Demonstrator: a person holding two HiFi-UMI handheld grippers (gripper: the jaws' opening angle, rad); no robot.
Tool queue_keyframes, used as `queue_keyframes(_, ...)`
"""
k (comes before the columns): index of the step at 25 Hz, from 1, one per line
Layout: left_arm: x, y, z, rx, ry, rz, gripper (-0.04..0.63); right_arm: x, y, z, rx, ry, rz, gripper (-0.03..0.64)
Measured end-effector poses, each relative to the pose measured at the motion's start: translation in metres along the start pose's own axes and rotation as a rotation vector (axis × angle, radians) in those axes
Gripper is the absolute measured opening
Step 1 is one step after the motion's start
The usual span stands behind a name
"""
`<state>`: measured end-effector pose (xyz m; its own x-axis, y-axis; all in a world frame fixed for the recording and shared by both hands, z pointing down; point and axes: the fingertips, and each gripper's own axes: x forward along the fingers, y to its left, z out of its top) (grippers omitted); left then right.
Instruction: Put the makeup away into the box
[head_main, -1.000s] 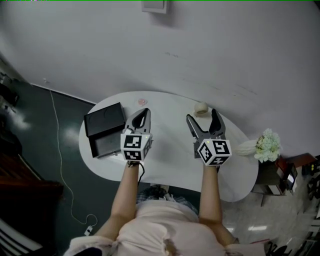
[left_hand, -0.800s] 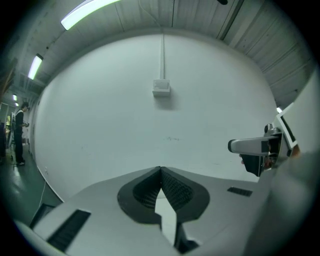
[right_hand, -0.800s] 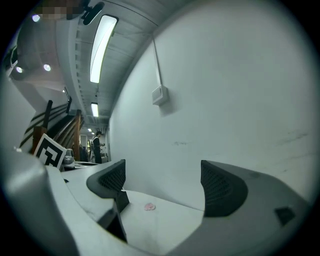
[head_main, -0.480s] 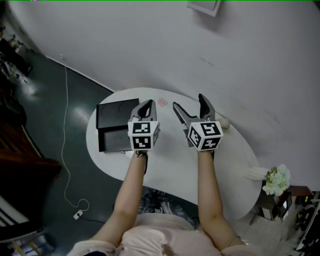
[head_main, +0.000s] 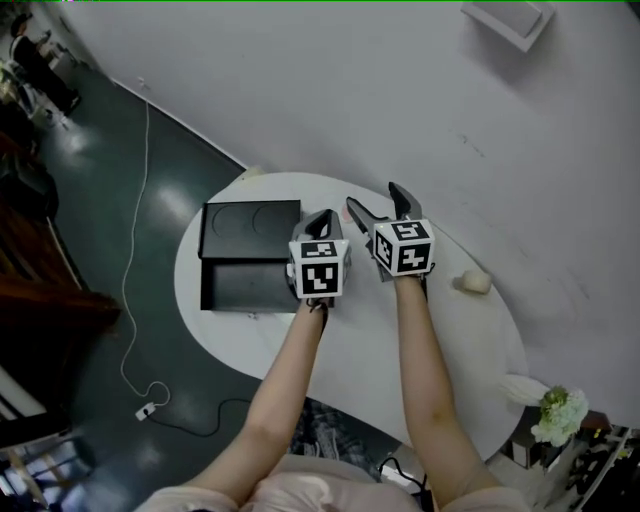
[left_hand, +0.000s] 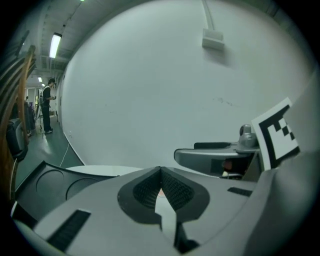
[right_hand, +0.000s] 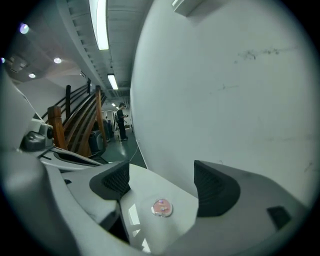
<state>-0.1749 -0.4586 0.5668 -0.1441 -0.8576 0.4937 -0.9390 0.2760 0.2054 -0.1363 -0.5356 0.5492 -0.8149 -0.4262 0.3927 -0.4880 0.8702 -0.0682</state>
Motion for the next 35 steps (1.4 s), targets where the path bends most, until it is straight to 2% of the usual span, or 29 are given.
queue_keyframes(5,0.015,0.003,-0.023,-0.072,0.057,0.035,0.025,0.036,-0.007,-0.036,-0.013,0.1,0.032,0.407)
queue_keyframes(14,0.029,0.006,-0.059,-0.152,0.158,0.068,0.026,0.07,0.0,-0.093,-0.051,0.256,0.083,0.377)
queue_keyframes(19,0.031,0.009,-0.07,-0.169,0.176,0.079,0.025,0.078,0.006,-0.11,-0.075,0.315,0.099,0.345)
queue_keyframes(28,0.032,0.015,-0.079,-0.187,0.192,0.078,0.025,0.083,0.009,-0.136,-0.091,0.413,0.101,0.327)
queue_keyframes(33,0.033,0.016,-0.08,-0.186,0.195,0.077,0.026,0.084,0.009,-0.137,-0.099,0.422,0.098,0.324)
queue_keyframes(35,0.033,0.016,-0.081,-0.187,0.196,0.077,0.025,0.083,0.009,-0.137,-0.103,0.422,0.101,0.302)
